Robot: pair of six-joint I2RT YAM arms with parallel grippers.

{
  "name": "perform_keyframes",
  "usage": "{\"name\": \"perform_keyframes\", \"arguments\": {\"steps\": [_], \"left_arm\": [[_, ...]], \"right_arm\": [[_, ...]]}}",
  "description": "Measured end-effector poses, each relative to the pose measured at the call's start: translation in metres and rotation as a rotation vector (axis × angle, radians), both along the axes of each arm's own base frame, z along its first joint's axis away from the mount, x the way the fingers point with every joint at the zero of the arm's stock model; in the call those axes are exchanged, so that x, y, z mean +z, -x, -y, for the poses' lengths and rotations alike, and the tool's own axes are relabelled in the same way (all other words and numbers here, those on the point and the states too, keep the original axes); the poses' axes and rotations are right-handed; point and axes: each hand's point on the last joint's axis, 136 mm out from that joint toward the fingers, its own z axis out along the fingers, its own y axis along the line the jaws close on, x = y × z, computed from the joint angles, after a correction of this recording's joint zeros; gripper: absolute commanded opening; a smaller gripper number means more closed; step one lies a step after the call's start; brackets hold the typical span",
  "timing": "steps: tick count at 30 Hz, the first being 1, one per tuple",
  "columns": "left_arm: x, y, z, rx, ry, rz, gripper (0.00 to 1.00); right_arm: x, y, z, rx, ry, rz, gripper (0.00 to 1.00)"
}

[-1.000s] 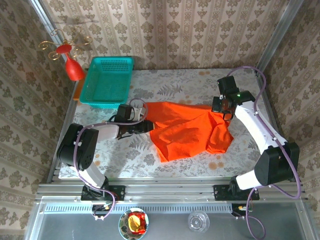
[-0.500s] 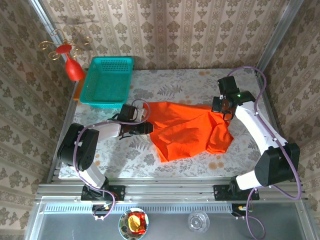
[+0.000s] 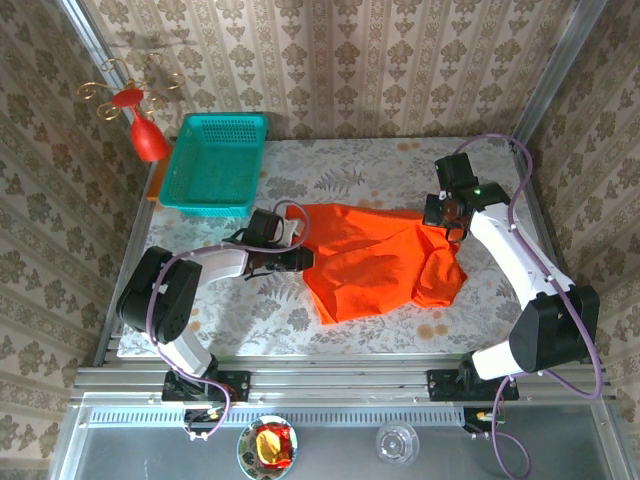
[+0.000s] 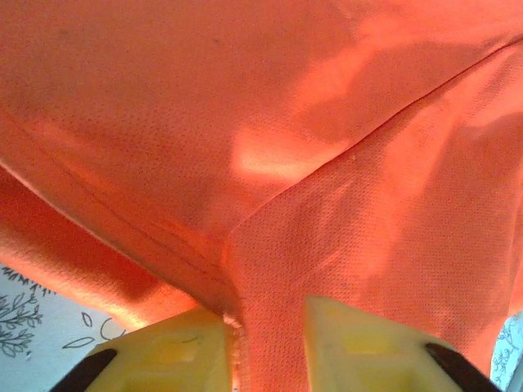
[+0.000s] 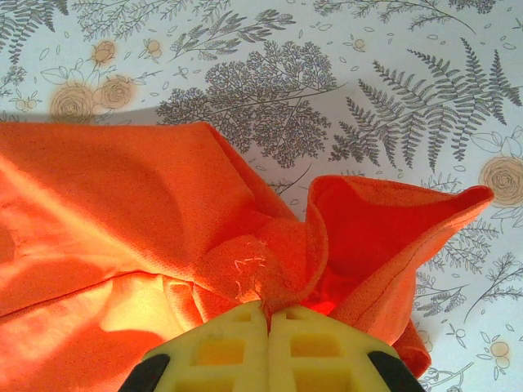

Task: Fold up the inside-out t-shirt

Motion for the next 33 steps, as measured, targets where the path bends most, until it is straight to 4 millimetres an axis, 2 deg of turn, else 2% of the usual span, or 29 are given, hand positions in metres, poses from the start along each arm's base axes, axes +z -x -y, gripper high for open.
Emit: {"name": "perform_keyframes", "arguments": {"steps": [2, 5, 7, 10, 12, 15, 18, 21, 23, 25, 28, 33], "left_arm": [[0.000, -0.001, 0.000, 0.002, -0.006, 0.005, 0.27], [0.000, -0.004, -0.001, 0.003, -0.023, 0.015, 0.11], [-0.001, -0.006, -0.003, 0.003, -0.040, 0.026, 0.04], [-0.001, -0.007, -0.011, 0.013, -0.073, 0.039, 0.01], [0.009, -0.011, -0.021, 0.036, -0.078, 0.058, 0.00], [0.039, -0.032, -0.053, 0.119, -0.066, 0.127, 0.00], [0.069, -0.054, -0.083, 0.192, -0.061, 0.195, 0.00], [0.083, -0.066, -0.099, 0.212, -0.063, 0.228, 0.00], [0.081, -0.065, -0.104, 0.211, -0.068, 0.217, 0.00], [0.078, -0.062, -0.106, 0.204, -0.071, 0.199, 0.00], [0.074, -0.058, -0.106, 0.192, -0.070, 0.177, 0.00], [0.072, -0.055, -0.104, 0.180, -0.062, 0.165, 0.00]], "right_arm": [[0.000, 0.000, 0.000, 0.000, 0.000, 0.000, 0.00], [0.000, 0.000, -0.001, 0.003, -0.005, -0.002, 0.00], [0.000, 0.001, -0.001, 0.004, -0.006, -0.002, 0.00], [0.003, 0.005, -0.002, 0.007, -0.013, -0.007, 0.00], [0.009, 0.013, -0.003, 0.012, -0.024, -0.003, 0.00], [0.028, 0.028, -0.010, 0.030, -0.053, 0.031, 0.01], [0.041, 0.046, -0.036, 0.091, -0.134, 0.049, 0.06], [0.023, 0.073, -0.085, 0.214, -0.245, -0.029, 0.20], [-0.004, 0.100, -0.123, 0.317, -0.330, -0.163, 0.33], [-0.022, 0.119, -0.143, 0.372, -0.365, -0.270, 0.39], [-0.029, 0.125, -0.145, 0.371, -0.356, -0.315, 0.44], [-0.027, 0.110, -0.117, 0.262, -0.270, -0.266, 0.44]]}}
